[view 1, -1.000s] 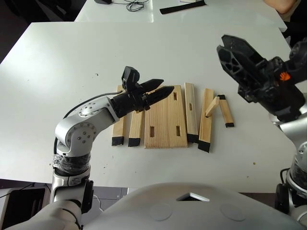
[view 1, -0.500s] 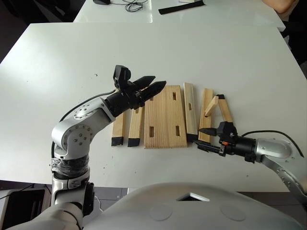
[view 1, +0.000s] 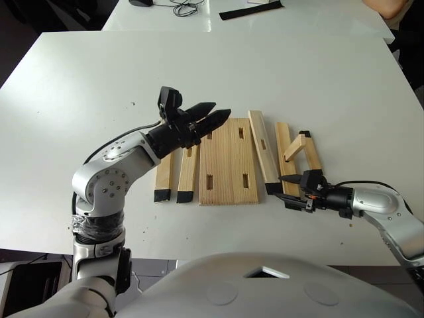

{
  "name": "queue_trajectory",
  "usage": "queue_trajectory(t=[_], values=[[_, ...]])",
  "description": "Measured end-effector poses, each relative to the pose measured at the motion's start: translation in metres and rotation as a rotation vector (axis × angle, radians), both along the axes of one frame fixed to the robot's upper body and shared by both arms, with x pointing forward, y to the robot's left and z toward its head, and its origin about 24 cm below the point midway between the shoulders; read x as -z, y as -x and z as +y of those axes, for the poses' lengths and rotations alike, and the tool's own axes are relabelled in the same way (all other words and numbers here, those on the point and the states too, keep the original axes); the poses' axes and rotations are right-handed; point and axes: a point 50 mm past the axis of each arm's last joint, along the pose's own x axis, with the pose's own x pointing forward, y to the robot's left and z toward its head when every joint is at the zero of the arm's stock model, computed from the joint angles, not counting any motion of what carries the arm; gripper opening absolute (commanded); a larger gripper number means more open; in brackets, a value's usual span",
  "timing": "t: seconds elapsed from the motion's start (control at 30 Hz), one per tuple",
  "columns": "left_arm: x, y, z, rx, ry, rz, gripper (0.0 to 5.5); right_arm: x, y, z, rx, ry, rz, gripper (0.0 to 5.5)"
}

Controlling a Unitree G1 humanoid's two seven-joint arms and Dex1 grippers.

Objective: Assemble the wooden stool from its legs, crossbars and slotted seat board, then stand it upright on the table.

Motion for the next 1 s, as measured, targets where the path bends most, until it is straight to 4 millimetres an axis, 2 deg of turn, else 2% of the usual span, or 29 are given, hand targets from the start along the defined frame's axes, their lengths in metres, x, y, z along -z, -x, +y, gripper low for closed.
queue_trajectory(t=[0.3,0.47,0.67,0.8,0.87,1.0], values=[[0.005,0.004,0.001,-0.005,-0.001,0.018,3.09,-0.003,0.006,-0.013,-0.055,0.041,0.048,2.33],[0.008,0.009,0.0,-0.016,0.005,0.03,3.09,-0.007,-0.001,-0.027,-0.036,0.09,0.026,2.33],[0.01,0.013,0.001,-0.042,0.006,0.032,3.09,-0.015,0.001,-0.044,0.053,0.122,0.016,2.47],[0.009,0.015,0.002,-0.065,0.008,0.021,3.09,-0.035,0.006,-0.043,0.139,0.061,-0.022,2.97],[0.009,0.017,0.004,-0.084,0.008,0.021,3.09,-0.045,0.007,-0.044,0.221,0.023,-0.052,3.0],[0.011,0.023,0.008,-0.128,0.005,0.024,3.09,-0.049,0.014,-0.043,0.332,-0.029,-0.03,3.0]])
